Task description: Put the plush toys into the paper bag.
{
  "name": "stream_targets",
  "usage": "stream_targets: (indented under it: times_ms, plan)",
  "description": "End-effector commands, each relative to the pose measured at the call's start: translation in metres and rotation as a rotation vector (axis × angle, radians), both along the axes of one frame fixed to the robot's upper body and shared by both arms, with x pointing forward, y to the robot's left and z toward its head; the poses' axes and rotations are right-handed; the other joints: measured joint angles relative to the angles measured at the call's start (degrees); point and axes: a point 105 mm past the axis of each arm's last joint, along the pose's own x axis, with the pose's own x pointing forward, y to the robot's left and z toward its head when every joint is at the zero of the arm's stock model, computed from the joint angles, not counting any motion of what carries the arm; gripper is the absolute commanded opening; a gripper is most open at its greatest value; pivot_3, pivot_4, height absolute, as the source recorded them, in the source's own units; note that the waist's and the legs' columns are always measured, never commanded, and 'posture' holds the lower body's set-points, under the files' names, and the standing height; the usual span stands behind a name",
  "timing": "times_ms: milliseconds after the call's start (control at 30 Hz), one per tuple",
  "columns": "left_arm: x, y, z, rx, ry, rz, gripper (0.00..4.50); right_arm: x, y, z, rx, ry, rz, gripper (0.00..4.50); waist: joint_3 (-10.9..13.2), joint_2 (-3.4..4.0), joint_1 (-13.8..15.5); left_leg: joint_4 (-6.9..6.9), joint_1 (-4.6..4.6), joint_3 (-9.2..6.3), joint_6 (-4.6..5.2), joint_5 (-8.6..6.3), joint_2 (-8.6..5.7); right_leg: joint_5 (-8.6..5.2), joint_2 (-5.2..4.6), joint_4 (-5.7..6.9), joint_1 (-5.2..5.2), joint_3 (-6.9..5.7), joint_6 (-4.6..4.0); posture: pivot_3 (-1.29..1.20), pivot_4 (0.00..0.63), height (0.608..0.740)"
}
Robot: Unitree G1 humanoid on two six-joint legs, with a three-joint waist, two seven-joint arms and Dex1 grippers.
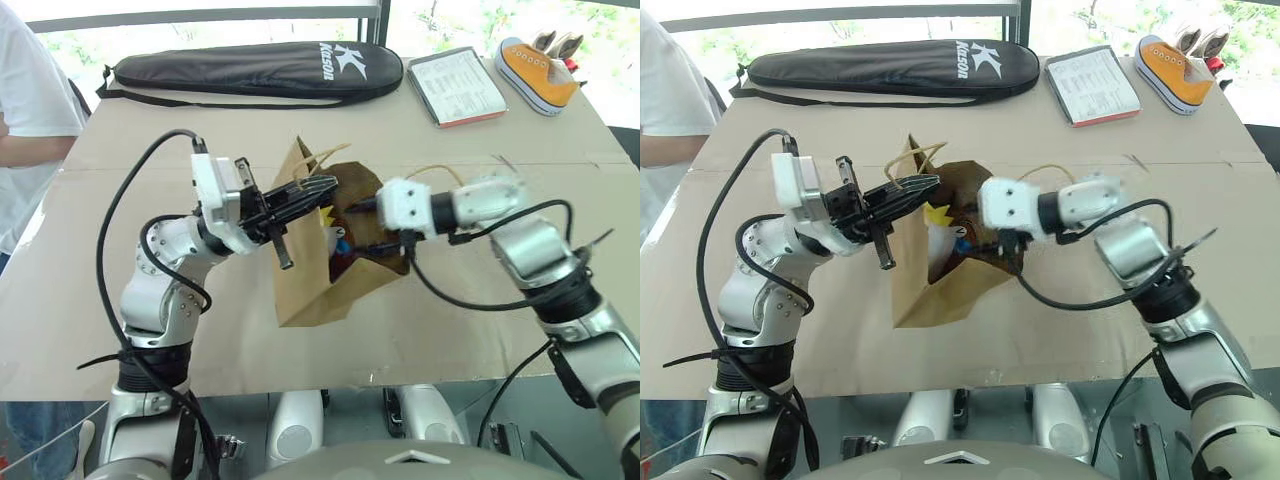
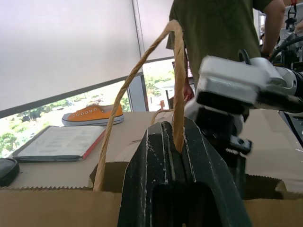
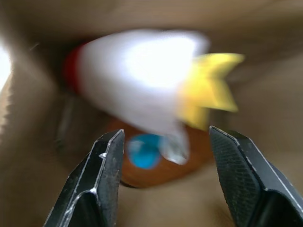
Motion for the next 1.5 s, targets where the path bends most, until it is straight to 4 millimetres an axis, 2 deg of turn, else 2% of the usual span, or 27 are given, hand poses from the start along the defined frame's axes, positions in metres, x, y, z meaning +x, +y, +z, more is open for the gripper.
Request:
stream_targets:
  times_ms: [33,100,200,233,333,400,600,700,833,867,933,967,1000,1067,1200,1233,1367,1500]
  plan:
    - [-0.008,-0.001,0.009,-0.013,-0.039,-0.010,0.00,-0.007,-0.018,0.040,0.154,0.005,-0.099,2.79,0.00,0.00,-0.01,0.00,0.01,0.00,0.00,0.00,0.00,0.00,0.01,0.02,0.00,0.00,0.00,0.00,0.150,0.740]
    - [-0.007,-0.001,0.009,-0.018,-0.039,-0.005,0.00,-0.008,-0.034,0.053,0.236,0.054,-0.195,2.79,0.00,0.00,-0.03,-0.01,0.01,-0.01,0.00,0.00,0.00,0.00,0.02,0.02,-0.01,0.00,-0.01,0.00,0.150,0.740]
    - [-0.006,0.001,0.008,-0.024,-0.043,0.007,0.00,-0.013,-0.058,0.063,0.313,0.109,-0.321,2.79,0.00,0.00,0.17,-0.01,-0.03,-0.02,0.00,0.00,0.01,0.00,0.00,0.02,-0.01,-0.01,-0.01,0.00,0.150,0.740]
    - [-0.005,0.003,0.008,-0.029,-0.043,0.014,0.00,-0.014,-0.072,0.064,0.346,0.146,-0.393,2.79,0.00,0.00,0.13,-0.01,-0.03,0.00,0.00,-0.01,-0.01,0.00,-0.02,0.01,-0.01,0.00,-0.01,0.00,0.150,0.740]
    - [-0.003,0.006,0.010,-0.044,-0.041,0.025,0.00,-0.020,-0.111,0.056,0.399,0.268,-0.603,2.79,0.00,-0.01,0.16,-0.01,-0.03,0.00,0.00,-0.01,-0.01,-0.01,-0.04,0.00,0.00,0.01,-0.01,0.00,0.150,0.740]
    - [-0.003,0.005,0.010,-0.048,-0.040,0.024,0.00,-0.024,-0.118,0.049,0.393,0.329,-0.654,2.79,0.00,0.00,0.02,-0.01,-0.02,0.02,0.00,-0.01,-0.01,-0.01,-0.04,-0.01,0.00,0.02,-0.02,0.00,0.150,0.740]
    - [-0.001,0.000,0.010,-0.063,-0.037,-0.006,0.00,-0.026,-0.100,0.026,0.376,0.493,-0.609,2.79,0.00,0.02,-0.95,-0.02,0.02,0.03,0.01,0.00,0.01,-0.01,0.05,0.01,-0.01,0.10,-0.01,0.00,0.150,0.740]
    - [0.000,0.000,0.011,-0.063,-0.042,-0.011,0.00,-0.029,-0.086,0.028,0.432,0.568,-0.515,2.07,0.00,0.02,-1.10,-0.02,-0.02,0.02,0.01,-0.01,0.01,-0.01,0.05,-0.05,-0.01,0.10,0.01,0.00,0.150,0.740]
    - [0.000,0.001,0.013,-0.064,-0.050,-0.010,0.00,-0.031,-0.077,0.027,0.438,0.587,-0.481,0.55,0.00,0.02,-1.11,-0.03,-0.06,-0.01,0.01,-0.01,-0.01,-0.01,0.04,-0.08,0.00,0.09,0.02,0.00,0.150,0.740]
    - [0.000,0.001,0.013,-0.064,-0.050,-0.009,0.00,-0.031,-0.076,0.028,0.451,0.593,-0.471,0.03,0.00,0.02,-1.16,-0.04,-0.07,0.00,0.01,-0.01,-0.01,-0.01,0.04,-0.11,0.00,0.09,0.02,0.00,0.150,0.740]
    - [-0.001,0.003,0.013,-0.063,-0.052,-0.004,0.00,-0.033,-0.078,0.030,0.463,0.604,-0.460,0.03,0.00,0.02,-1.29,-0.04,-0.06,0.00,0.01,-0.01,-0.01,-0.01,0.04,-0.11,0.00,0.09,0.02,0.00,0.150,0.740]
    - [0.000,0.003,0.013,-0.061,-0.054,0.005,0.00,-0.033,-0.087,0.025,0.449,0.607,-0.487,0.03,0.00,0.02,-1.29,-0.06,-0.06,-0.01,0.02,-0.01,-0.01,-0.01,0.04,-0.11,0.00,0.09,0.02,0.00,0.150,0.740]
    - [0.000,0.004,0.012,-0.060,-0.056,0.010,0.00,-0.033,-0.097,0.020,0.442,0.627,-0.519,0.33,0.00,0.02,-1.18,-0.07,-0.06,-0.01,0.02,-0.01,-0.01,-0.01,0.04,-0.11,0.00,0.08,0.02,0.00,0.150,0.740]
    - [0.000,0.005,0.012,-0.061,-0.056,0.015,0.00,-0.046,-0.106,0.012,0.412,0.679,-0.492,0.99,-0.01,0.00,-0.68,-0.11,-0.09,-0.04,0.01,-0.01,-0.03,-0.01,0.02,-0.24,0.02,0.05,0.01,0.00,0.150,0.740]
    - [0.000,0.006,0.010,-0.059,-0.050,0.015,0.00,-0.067,-0.104,0.013,0.408,0.712,-0.417,2.87,0.00,0.01,-0.88,-0.20,-0.08,0.02,0.07,-0.04,-0.05,0.00,0.01,-0.41,0.06,0.10,0.03,0.00,0.150,0.740]
    - [0.000,0.005,0.009,-0.059,-0.049,0.013,0.00,-0.070,-0.101,0.015,0.413,0.713,-0.391,2.87,0.00,0.01,-0.99,-0.22,-0.05,0.00,0.07,-0.04,-0.04,0.00,0.04,-0.38,0.06,0.10,0.03,0.00,0.150,0.740]
    - [0.000,0.001,0.009,-0.065,-0.043,-0.007,0.00,-0.048,-0.096,0.016,0.464,0.665,-0.486,2.87,0.00,0.01,-1.45,-0.23,-0.02,-0.03,0.07,-0.04,0.01,0.00,0.08,-0.36,0.07,0.08,0.03,0.00,0.150,0.740]
    - [0.001,0.000,0.009,-0.062,-0.045,-0.016,0.00,-0.042,-0.082,0.021,0.504,0.670,-0.451,2.87,0.00,0.01,-1.48,-0.22,-0.05,0.00,0.07,-0.04,-0.01,0.00,0.06,-0.39,0.06,0.09,0.03,0.00,0.150,0.740]
